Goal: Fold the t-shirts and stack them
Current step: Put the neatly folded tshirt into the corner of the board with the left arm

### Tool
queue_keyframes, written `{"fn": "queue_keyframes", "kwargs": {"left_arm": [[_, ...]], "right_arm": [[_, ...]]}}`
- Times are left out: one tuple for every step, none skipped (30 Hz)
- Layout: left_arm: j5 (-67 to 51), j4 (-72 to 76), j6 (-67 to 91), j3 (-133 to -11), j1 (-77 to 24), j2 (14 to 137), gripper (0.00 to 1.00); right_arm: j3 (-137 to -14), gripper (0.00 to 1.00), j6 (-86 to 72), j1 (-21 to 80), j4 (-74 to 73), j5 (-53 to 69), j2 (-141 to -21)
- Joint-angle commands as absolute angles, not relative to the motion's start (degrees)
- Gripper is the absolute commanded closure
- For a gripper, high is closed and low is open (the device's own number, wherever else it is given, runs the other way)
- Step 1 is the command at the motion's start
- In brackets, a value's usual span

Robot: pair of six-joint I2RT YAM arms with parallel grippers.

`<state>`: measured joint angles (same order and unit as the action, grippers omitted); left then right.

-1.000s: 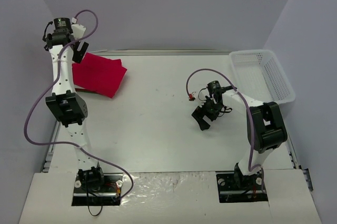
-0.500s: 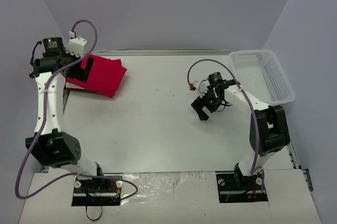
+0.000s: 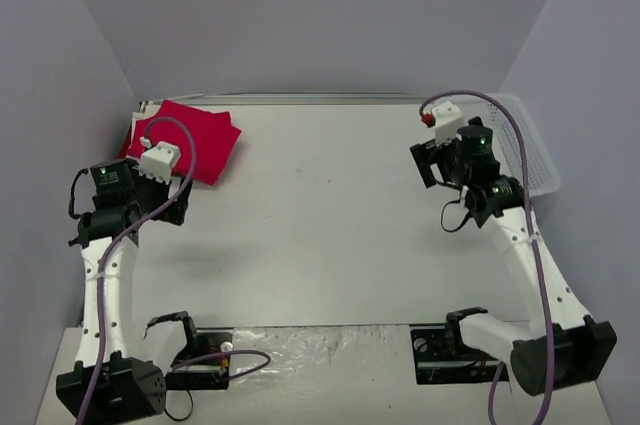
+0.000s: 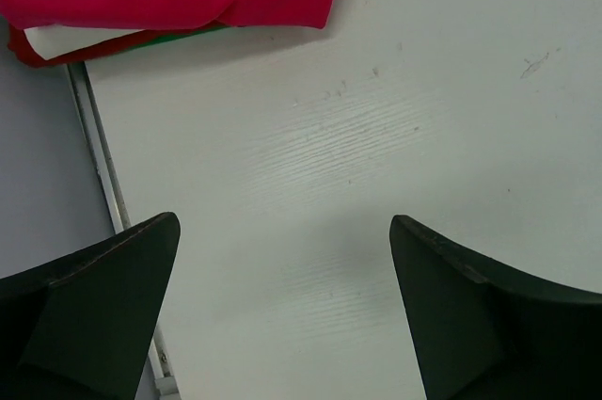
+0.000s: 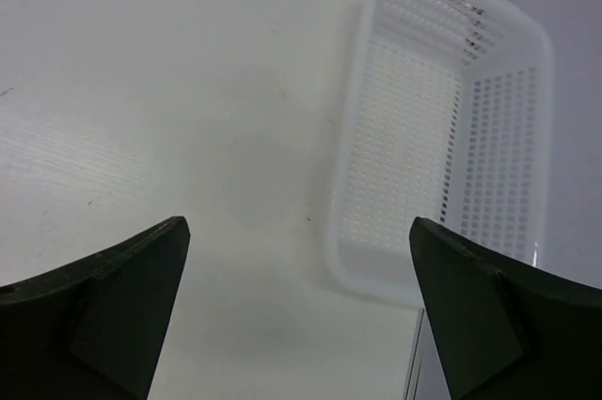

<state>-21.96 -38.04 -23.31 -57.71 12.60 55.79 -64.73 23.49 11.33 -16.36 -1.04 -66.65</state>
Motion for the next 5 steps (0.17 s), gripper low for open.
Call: {"fn": "queue_keyframes", "kwargs": {"left_arm": [[-27.76,-32.88,-19.44,-56.52,15.46,53.18,0.06],[-28.82,-32.7,-19.16,-56.08,16.69,53.09,0.06],[-29.7,-32.78,-18.9,-55.73,17.22,53.17,0.06],[-30.58,-32.78,-18.29,-55.72,17.66,53.17,0.06],[-31.72,-32.78,-18.11,-55.64,18.19,53.17,0.06]], "right_arm": [[-57.43,0.0,18.47,11.43,-9.52,-13.16,-60.06],[-55.48,0.0,18.72,10.73,-8.27,-12.75,-58.46],[-53.81,0.0,18.98,9.94,-7.39,-10.83,-56.88],[-51.35,0.0,18.03,9.06,-5.56,-7.24,-54.08],[-50.46,0.0,14.1,8.18,-3.8,-7.21,-52.92]]}}
